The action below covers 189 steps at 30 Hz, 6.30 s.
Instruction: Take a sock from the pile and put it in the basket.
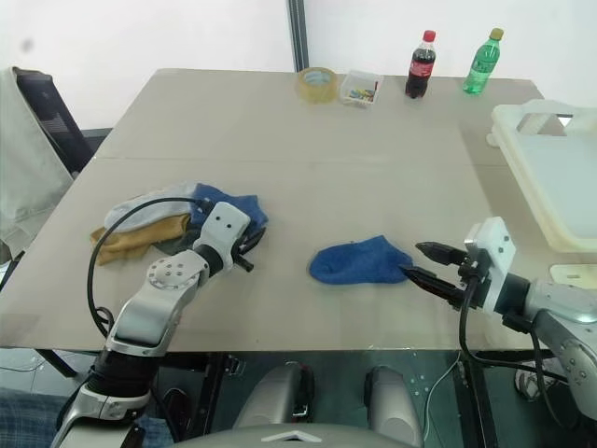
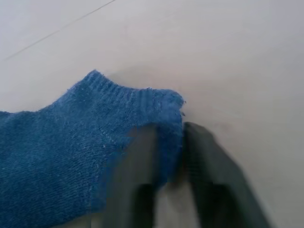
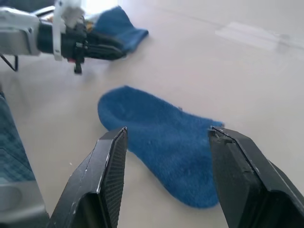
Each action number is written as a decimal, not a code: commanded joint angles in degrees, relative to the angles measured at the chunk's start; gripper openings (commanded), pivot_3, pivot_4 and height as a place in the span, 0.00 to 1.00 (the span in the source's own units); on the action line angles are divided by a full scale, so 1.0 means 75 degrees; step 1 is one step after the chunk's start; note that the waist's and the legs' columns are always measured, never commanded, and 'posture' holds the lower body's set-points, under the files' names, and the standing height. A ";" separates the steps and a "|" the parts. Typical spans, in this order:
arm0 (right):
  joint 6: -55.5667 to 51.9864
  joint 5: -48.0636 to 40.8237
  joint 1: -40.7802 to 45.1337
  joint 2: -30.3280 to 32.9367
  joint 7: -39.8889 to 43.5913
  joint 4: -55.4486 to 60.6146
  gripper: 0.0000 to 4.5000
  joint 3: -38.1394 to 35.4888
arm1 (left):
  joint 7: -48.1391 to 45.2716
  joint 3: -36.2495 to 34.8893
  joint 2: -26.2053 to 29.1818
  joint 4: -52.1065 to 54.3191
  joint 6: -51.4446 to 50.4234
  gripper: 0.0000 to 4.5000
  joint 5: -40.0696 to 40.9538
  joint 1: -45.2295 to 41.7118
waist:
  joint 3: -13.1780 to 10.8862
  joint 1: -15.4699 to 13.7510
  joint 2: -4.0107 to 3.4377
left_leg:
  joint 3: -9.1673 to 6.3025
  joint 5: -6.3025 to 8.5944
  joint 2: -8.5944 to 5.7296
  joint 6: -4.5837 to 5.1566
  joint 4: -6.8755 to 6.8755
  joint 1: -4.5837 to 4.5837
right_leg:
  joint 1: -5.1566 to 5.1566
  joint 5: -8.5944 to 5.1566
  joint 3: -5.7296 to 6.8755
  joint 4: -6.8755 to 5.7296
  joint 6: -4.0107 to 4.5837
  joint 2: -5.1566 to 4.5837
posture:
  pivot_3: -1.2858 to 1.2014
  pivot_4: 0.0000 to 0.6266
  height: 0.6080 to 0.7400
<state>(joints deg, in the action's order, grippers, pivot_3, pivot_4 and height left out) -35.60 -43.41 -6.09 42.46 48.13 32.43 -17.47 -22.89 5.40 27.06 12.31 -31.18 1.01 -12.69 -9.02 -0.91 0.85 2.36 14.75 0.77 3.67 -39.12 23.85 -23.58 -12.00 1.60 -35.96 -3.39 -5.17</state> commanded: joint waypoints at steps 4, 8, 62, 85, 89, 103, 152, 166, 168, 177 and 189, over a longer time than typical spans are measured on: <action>0.0398 -0.0378 -0.0121 0.0124 0.0596 0.0400 0.61 -0.0288 | 0.0101 0.0289 -0.0176 -0.0486 0.0131 0.01 -0.0340 -0.0249 | 0.0003 -0.0033 -0.0003 | 0.0000 0.0000 -0.0001 0.0000 0.0000 -0.0001 | 0.0002 0.0000 0.0002 0.0000 0.0000 -0.0002 | 0.52 0.24 1.00; 0.0564 -0.0191 -0.0073 0.0214 0.0776 0.0255 0.61 -0.0181 | 0.0118 0.0601 -0.0595 -0.1012 0.0348 0.01 -0.0472 -0.0862 | 0.0004 -0.0108 -0.0004 | 0.0000 -0.0001 -0.0002 0.0000 -0.0007 -0.0003 | 0.0003 0.0001 0.0006 -0.0001 -0.0001 -0.0003 | 0.52 0.24 1.00; -0.1282 0.0967 0.2107 -0.1387 -0.3107 -0.1239 0.61 0.0899 | -0.1223 -0.0043 -0.2854 -0.4408 0.1417 0.65 0.0674 -0.4830 | -0.0010 -0.0096 0.0004 | -0.0012 0.0004 -0.0022 0.0014 -0.0016 0.0029 | -0.0013 0.0008 0.0010 -0.0001 -0.0011 0.0008 | 0.52 0.24 1.00; -0.1210 0.2255 0.4377 -0.4360 -0.4655 -0.4295 0.61 0.1826 | -0.2947 -0.0499 -0.1656 -1.0620 0.3189 0.65 -0.0045 -0.6677 | -0.0012 0.0036 0.0002 | -0.0020 -0.0007 -0.0049 -0.0004 -0.0018 0.0091 | -0.0065 0.0030 0.0027 -0.0014 -0.0058 0.0015 | 0.52 0.24 1.00; -0.1148 0.2338 0.4319 -0.4267 -0.4591 -0.4300 0.22 0.1758 | -0.2854 -0.0562 -0.1557 -1.0475 0.3165 0.66 -0.0049 -0.6455 | -0.0012 0.0059 0.0000 | -0.0019 -0.0007 -0.0048 -0.0004 -0.0018 0.0089 | -0.0065 0.0030 0.0026 -0.0016 -0.0058 0.0015 | 0.52 0.24 1.00; -0.0937 0.2744 0.4421 -0.4061 -0.4266 -0.4312 0.00 0.1906 | -0.2948 -0.0732 -0.1507 -0.9597 0.2351 0.00 0.0193 -0.5866 | -0.0012 0.0233 0.0000 | -0.0008 -0.0008 -0.0045 -0.0005 -0.0019 0.0021 | -0.0053 0.0028 -0.0001 -0.0099 -0.0055 0.0015 | 0.52 0.24 1.00; -0.5720 0.0427 0.1057 -0.1722 -0.4713 0.1585 0.00 -0.0211 | 0.0175 0.0800 -0.1339 0.1759 -0.3403 0.00 0.3684 0.0031 | -0.0028 0.0013 -0.0007 | -0.0014 -0.0006 -0.0021 -0.0006 0.0001 0.0018 | -0.0014 0.0009 -0.0007 0.0003 -0.0018 0.0008 | 0.52 0.24 1.00; -0.3609 0.1668 0.1791 -0.2726 -0.4718 -0.0271 0.00 0.1718 | 0.0391 0.0333 -0.1244 0.0486 -0.2390 0.00 0.2751 -0.0815 | -0.0027 0.0086 -0.0007 | -0.0007 -0.0007 -0.0005 -0.0007 0.0003 0.0005 | -0.0013 0.0011 -0.0007 0.0002 -0.0020 0.0023 | 0.52 0.24 1.00; -0.3464 0.1809 0.1942 -0.2777 -0.4700 -0.0436 0.00 0.1833 | 0.0393 0.0237 -0.1248 0.0422 -0.2354 0.00 0.2696 -0.0899 | -0.0027 0.0084 -0.0007 | -0.0007 -0.0007 -0.0005 -0.0007 0.0005 0.0007 | -0.0014 0.0011 -0.0007 0.0003 -0.0018 0.0024 | 0.52 0.24 1.00; -0.3881 0.1567 0.2996 -0.2334 -0.4404 -0.0221 0.00 0.1509 | 0.0467 -0.0344 -0.1326 0.1564 -0.2393 0.00 0.3030 -0.0510 | -0.0038 0.0030 -0.0011 | -0.0006 -0.0006 -0.0011 -0.0007 0.0011 0.0019 | -0.0019 0.0012 -0.0008 0.0008 -0.0016 0.0017 | 0.52 0.24 1.00; -0.3614 0.1903 0.3280 -0.2295 -0.4360 -0.0804 0.00 0.1669 | 0.0785 0.0004 -0.2082 0.1000 -0.1939 0.00 0.2586 -0.0527 | -0.0039 0.0016 -0.0010 | -0.0009 -0.0007 -0.0020 -0.0006 0.0012 0.0020 | -0.0017 0.0013 -0.0005 0.0009 -0.0016 0.0015 | 0.52 0.24 1.00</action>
<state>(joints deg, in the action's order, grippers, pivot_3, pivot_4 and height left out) -64.31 -29.56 18.08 24.56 14.92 25.83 -4.46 -17.68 4.85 11.92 19.98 -47.42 21.38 -15.92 -9.31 -0.79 0.78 2.29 14.70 0.62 3.63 -39.03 24.00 -23.71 -11.91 1.57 -35.90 -3.52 -5.05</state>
